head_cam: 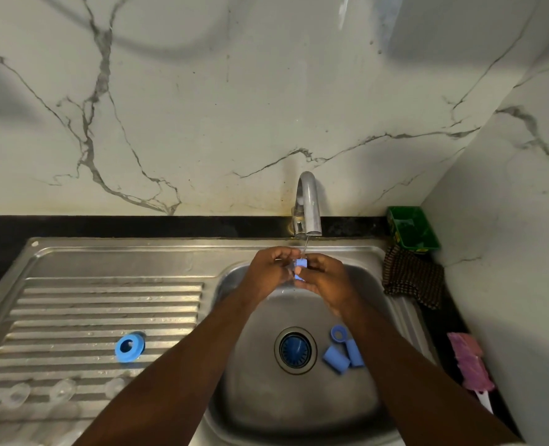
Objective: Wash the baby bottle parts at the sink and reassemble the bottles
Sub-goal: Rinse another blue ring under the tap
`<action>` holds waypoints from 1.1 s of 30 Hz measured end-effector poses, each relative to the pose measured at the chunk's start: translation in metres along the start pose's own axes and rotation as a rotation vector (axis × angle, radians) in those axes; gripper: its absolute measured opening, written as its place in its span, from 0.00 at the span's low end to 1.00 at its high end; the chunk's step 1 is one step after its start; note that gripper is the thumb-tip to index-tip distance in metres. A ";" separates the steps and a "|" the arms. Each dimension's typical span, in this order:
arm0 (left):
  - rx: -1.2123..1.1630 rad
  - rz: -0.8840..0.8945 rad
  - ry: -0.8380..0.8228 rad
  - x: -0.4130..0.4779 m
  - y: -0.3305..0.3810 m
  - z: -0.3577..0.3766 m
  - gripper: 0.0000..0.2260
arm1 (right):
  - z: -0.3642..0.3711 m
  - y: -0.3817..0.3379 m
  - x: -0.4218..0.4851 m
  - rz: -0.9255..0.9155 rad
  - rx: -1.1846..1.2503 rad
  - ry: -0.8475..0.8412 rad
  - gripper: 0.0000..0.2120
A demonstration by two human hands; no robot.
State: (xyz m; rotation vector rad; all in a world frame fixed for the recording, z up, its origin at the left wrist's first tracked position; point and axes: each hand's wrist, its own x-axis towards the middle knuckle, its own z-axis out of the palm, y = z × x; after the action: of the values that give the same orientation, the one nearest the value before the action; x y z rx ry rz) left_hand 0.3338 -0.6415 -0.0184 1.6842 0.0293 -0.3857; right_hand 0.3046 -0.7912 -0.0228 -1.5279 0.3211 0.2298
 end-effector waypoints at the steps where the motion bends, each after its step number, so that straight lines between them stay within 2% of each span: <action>1: -0.106 -0.093 0.037 -0.002 0.004 0.002 0.10 | -0.001 -0.001 -0.001 -0.019 -0.034 0.004 0.16; 3: -0.205 -0.229 0.052 -0.002 0.005 0.005 0.09 | -0.004 0.000 0.000 -0.054 -0.091 -0.001 0.21; 5: -0.152 -0.278 -0.039 -0.003 0.001 0.007 0.12 | -0.005 -0.001 0.001 -0.100 -0.131 0.003 0.21; 10: -0.192 -0.187 -0.035 -0.004 -0.002 0.010 0.10 | -0.008 -0.008 0.002 -0.192 -0.157 -0.050 0.20; 13: -0.238 -0.138 -0.023 -0.002 -0.003 0.007 0.10 | -0.009 -0.013 0.002 -0.106 0.079 -0.094 0.20; 15: -0.197 -0.087 -0.029 0.000 -0.006 0.004 0.11 | -0.008 -0.015 0.001 -0.021 0.178 -0.067 0.14; 19: -0.050 -0.041 -0.093 -0.001 -0.005 0.004 0.15 | -0.005 -0.010 -0.001 0.089 0.016 -0.057 0.14; 22: -0.179 -0.111 -0.091 -0.004 -0.008 0.004 0.12 | -0.006 -0.006 0.001 0.065 0.033 -0.054 0.13; 24: -0.268 -0.164 -0.030 -0.003 -0.011 0.006 0.11 | -0.007 -0.006 0.000 0.044 0.049 -0.056 0.13; 28: -0.208 -0.279 0.120 -0.001 -0.003 0.012 0.11 | -0.002 -0.003 -0.003 -0.011 -0.118 -0.044 0.17; 33: -0.210 -0.379 -0.015 -0.005 0.003 0.008 0.12 | 0.000 -0.003 -0.003 -0.082 -0.115 -0.008 0.23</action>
State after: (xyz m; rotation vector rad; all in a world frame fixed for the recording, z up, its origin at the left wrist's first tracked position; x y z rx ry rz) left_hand 0.3278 -0.6488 -0.0150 1.4646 0.3698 -0.6559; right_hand 0.3030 -0.7916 -0.0192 -1.6495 0.2417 0.1919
